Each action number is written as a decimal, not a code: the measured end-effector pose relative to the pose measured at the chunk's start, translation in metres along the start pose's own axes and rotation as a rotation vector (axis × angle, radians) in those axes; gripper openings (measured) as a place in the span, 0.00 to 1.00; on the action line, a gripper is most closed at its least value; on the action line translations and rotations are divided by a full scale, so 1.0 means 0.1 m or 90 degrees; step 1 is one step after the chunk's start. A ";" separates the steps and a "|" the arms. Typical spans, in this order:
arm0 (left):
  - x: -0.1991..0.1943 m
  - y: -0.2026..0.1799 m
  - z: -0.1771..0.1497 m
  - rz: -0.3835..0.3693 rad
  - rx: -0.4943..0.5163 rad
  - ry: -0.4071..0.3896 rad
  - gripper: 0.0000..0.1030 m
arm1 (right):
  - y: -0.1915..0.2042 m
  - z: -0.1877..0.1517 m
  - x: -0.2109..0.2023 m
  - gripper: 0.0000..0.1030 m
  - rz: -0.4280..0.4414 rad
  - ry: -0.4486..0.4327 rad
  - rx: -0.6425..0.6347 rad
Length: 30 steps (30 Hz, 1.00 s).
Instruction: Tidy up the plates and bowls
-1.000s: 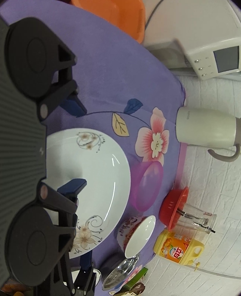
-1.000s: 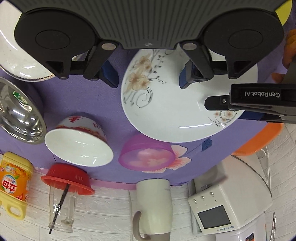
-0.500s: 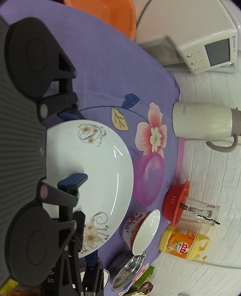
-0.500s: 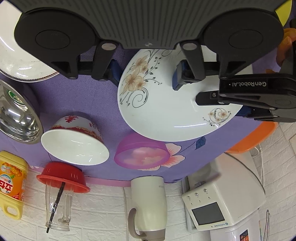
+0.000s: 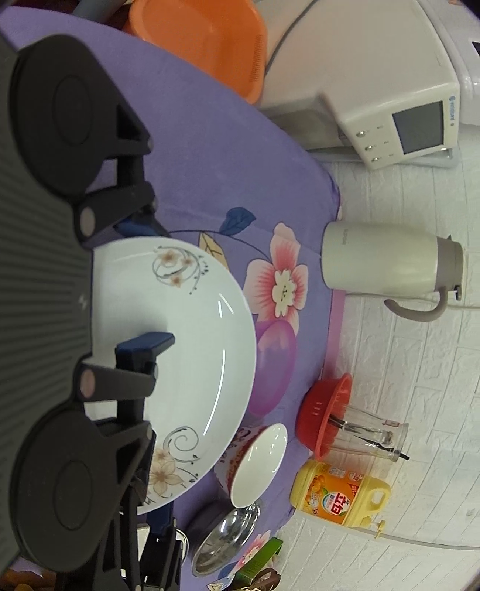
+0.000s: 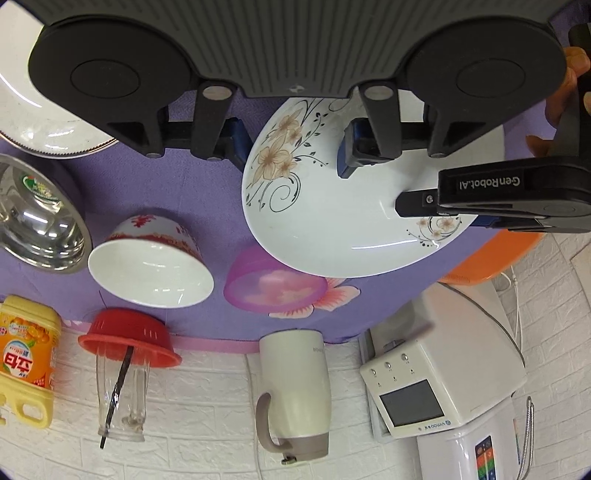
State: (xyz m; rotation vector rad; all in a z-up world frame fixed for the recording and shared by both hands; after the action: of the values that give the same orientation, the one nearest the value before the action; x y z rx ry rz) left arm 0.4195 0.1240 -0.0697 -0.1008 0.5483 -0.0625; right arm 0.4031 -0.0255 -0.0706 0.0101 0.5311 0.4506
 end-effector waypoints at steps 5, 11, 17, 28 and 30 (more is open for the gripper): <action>-0.12 -0.07 0.03 0.007 0.005 -0.006 0.38 | 0.01 0.01 -0.11 0.82 -0.003 -0.006 0.014; -0.57 -0.16 -0.06 0.007 0.005 -0.023 0.38 | 0.14 -0.07 -0.52 0.82 -0.001 -0.022 0.010; -1.04 -0.28 -0.42 -0.001 -0.004 -0.015 0.38 | 0.29 -0.40 -0.99 0.82 -0.011 -0.018 0.020; -1.43 -0.44 -1.06 -0.011 0.014 0.014 0.38 | 0.40 -0.99 -1.39 0.83 -0.027 0.010 0.051; -1.45 -0.46 -1.09 -0.001 0.028 0.010 0.38 | 0.41 -1.03 -1.39 0.82 -0.022 0.011 0.059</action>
State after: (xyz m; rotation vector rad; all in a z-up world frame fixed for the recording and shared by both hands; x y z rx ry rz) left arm 0.2378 0.0820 -0.0817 -0.0577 0.5625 -0.0774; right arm 0.2297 -0.0575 -0.0867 0.0866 0.5680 0.3927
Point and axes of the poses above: each gripper's, at about its wrist camera, not at the fingertips, and x roughly the way its jaws point, y to its left, z to its top, the point moved 7 cm from there along x, roughly the way its jaws point, and after that the axes turned 6 degrees about -y, right-handed, at the moved point
